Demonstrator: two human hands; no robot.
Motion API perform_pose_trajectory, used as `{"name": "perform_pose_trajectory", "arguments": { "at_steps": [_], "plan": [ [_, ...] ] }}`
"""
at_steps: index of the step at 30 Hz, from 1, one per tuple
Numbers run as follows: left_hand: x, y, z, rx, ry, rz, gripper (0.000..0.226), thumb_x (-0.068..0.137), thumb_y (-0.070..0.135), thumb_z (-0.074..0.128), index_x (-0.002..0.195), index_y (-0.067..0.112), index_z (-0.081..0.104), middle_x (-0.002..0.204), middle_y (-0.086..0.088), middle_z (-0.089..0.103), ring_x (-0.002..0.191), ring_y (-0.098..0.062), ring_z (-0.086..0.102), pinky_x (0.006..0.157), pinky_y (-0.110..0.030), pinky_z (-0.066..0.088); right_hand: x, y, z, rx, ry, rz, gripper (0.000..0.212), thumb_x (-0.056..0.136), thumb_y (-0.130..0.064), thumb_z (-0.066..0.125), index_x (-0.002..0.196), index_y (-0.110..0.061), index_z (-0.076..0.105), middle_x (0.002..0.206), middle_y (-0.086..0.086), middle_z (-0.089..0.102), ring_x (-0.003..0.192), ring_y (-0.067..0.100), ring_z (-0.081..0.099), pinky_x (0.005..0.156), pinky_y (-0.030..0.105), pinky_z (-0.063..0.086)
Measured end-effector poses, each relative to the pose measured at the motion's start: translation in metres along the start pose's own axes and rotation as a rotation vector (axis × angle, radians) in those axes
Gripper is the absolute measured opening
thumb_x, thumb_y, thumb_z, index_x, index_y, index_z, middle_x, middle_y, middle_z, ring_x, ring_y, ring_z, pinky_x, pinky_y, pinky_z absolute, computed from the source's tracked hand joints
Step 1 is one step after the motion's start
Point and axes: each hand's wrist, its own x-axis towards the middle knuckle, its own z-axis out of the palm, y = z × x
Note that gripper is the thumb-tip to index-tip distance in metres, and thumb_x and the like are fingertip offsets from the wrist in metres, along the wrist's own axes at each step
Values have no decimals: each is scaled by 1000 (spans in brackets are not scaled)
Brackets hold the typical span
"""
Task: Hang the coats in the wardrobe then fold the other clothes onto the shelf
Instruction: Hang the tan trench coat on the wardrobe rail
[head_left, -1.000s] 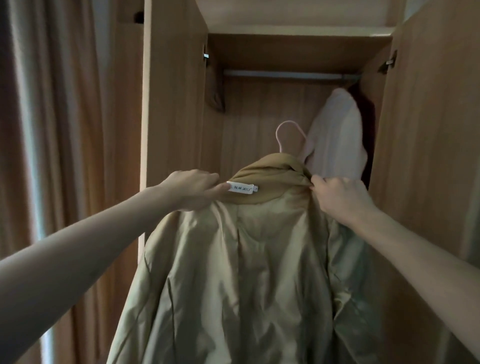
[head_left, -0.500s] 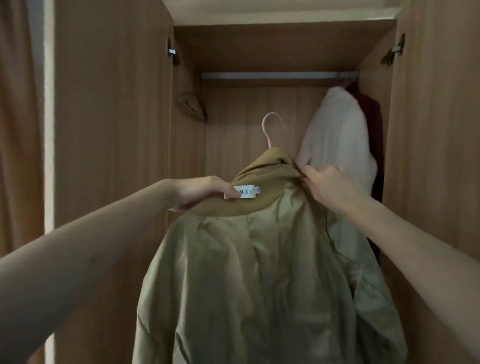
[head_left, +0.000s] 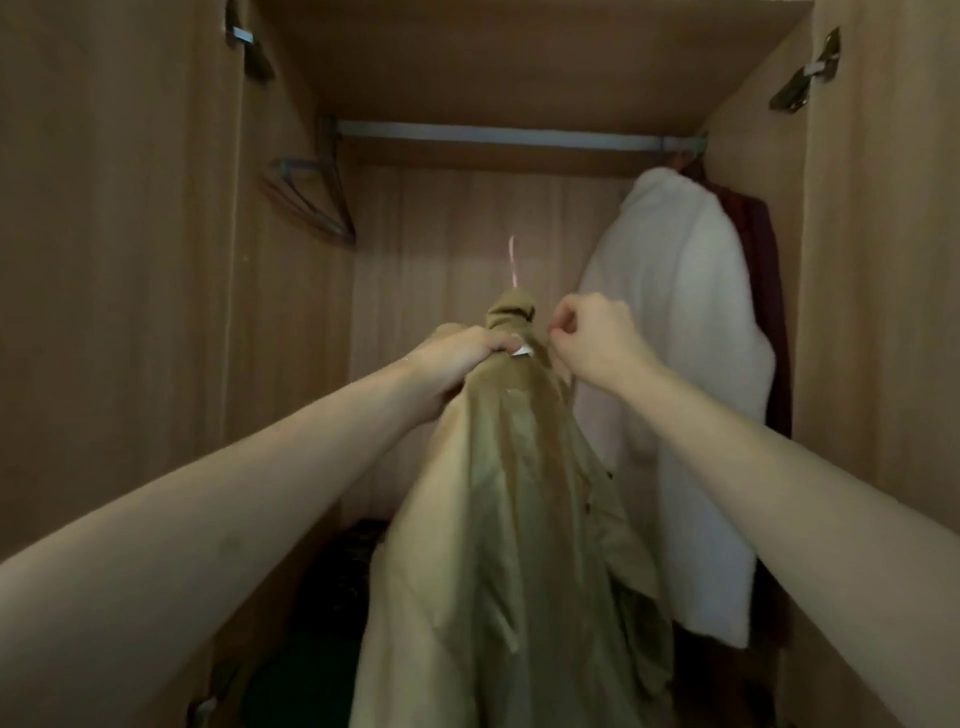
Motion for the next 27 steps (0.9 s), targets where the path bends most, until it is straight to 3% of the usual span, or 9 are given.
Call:
{"name": "perform_pose_trajectory", "arguments": {
  "at_steps": [3,5,9,13,15,17,22,25,27],
  "plan": [
    [53,-5,16,-71,27,34,17,76,10,73,91,1,72,72,-7,70,60,-16,65,59,-24,50,24,-4,2,190,-135,101,25,86,-19,49,72,-15,70,76,9,72,61,23,66,56,32,57],
    [90,-4,26,-130,-38,-9,18,81,14,66,94,2,70,88,-17,68,70,-24,63,67,-32,51,36,-9,-4,283,-222,184,26,94,-15,43,81,-8,65,75,15,64,51,21,53,47,23,44],
    [151,5,56,-238,-143,-87,28,98,16,46,71,14,54,65,-7,54,59,-20,53,51,-23,46,48,-11,-21,283,-278,288,31,97,-33,45,95,-7,61,80,14,64,59,21,59,52,25,52],
    [197,21,87,-406,-96,-27,15,95,15,56,91,2,63,89,-16,64,82,-27,61,64,-31,50,65,-6,-36,91,-232,289,36,96,-40,55,102,-6,65,94,16,69,75,25,69,59,34,61],
    [215,34,104,-440,-91,-4,38,83,23,72,112,1,66,110,-19,68,90,-27,65,77,-35,55,83,-2,-48,-141,-156,238,28,97,-30,54,102,-5,65,95,15,67,79,28,69,63,36,61],
    [225,52,115,-417,-140,39,54,74,28,80,118,3,64,111,-17,69,96,-30,67,87,-44,56,101,1,-58,-446,-100,211,32,99,-27,47,106,-2,65,97,17,66,85,32,66,72,39,60],
    [249,87,132,-200,-292,141,70,84,45,70,139,6,50,134,-10,58,125,-29,53,107,-38,42,140,27,-58,-751,-115,211,38,101,-18,39,135,-7,50,132,15,54,116,31,53,89,32,42],
    [270,86,137,-113,-339,164,56,90,50,60,126,7,61,109,-3,68,108,-21,61,98,-30,46,158,64,-52,-820,32,81,44,102,-32,33,141,-15,42,131,14,53,112,34,54,81,37,45],
    [279,83,139,-74,-357,155,43,93,56,52,85,16,64,67,1,49,59,-17,49,51,-19,49,165,82,-49,-851,189,-1,37,103,-34,34,132,-17,50,119,11,59,97,29,58,63,31,37]
  ]
}}
